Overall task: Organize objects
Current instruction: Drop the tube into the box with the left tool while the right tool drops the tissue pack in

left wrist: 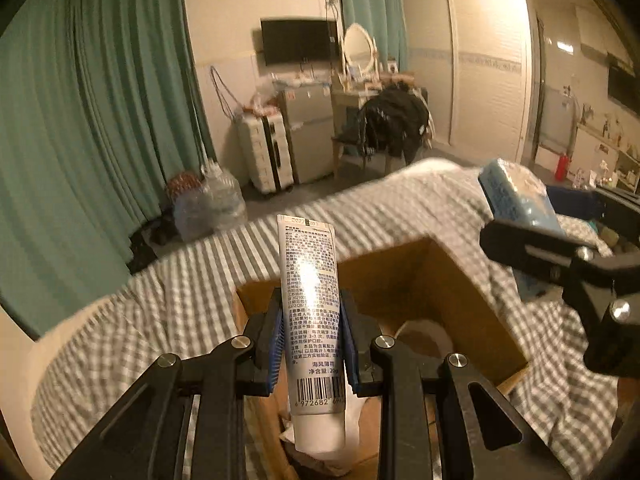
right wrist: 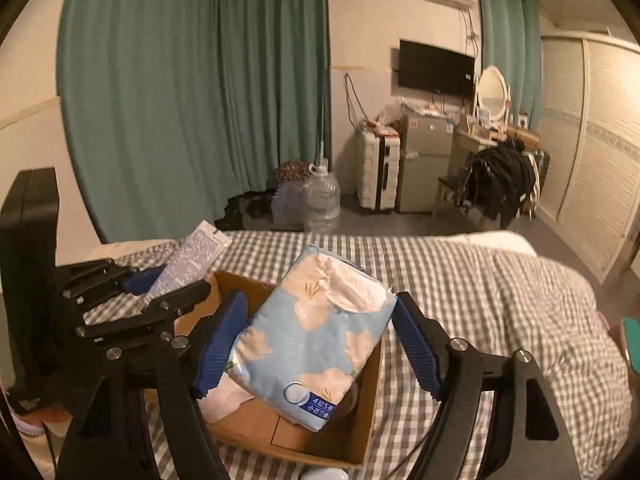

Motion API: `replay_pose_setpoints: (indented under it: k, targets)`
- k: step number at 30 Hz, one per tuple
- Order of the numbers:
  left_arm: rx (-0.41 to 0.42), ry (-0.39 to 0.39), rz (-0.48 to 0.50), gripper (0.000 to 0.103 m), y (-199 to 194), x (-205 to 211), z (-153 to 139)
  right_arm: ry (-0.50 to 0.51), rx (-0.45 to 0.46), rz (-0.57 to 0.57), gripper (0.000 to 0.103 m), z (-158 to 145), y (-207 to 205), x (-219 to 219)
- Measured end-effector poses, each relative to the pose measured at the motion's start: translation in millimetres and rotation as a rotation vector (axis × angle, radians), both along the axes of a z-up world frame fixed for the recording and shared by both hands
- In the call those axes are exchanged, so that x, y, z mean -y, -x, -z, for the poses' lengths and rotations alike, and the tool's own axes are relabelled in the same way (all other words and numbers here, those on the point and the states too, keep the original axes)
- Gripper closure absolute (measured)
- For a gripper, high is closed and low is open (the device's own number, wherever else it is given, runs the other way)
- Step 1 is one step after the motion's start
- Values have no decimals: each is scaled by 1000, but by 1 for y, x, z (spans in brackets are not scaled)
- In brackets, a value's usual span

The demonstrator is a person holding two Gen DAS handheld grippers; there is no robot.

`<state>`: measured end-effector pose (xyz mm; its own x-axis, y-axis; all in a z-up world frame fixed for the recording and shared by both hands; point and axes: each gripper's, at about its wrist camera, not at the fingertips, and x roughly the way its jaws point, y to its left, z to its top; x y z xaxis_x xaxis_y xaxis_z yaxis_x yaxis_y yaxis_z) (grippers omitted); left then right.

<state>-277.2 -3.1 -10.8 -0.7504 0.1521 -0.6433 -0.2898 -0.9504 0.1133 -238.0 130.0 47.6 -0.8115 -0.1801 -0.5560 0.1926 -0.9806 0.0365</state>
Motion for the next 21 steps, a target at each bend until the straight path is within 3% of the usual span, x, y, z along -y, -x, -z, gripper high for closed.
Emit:
replay_pose_setpoints:
  k: [6,16,17,19,20,21]
  targets:
    - [69,15,20,78,14,-2,39,-10,97,6,29,51,35,4]
    - [82,18,13,78,11,-1,54,8,141,6,26,80,51,2]
    - [79,18,14,76,11,0,53,7,132,12,24,80,51,3]
    - [80,10,23,73,9,0,51,19,95,29,8,78,50,0]
    - [84,0,31,64,7,1,50,24,89,30,8,76,48,-1]
    - [86,-10,30,48,6,2,48,28,84,34,8,74,46,-2]
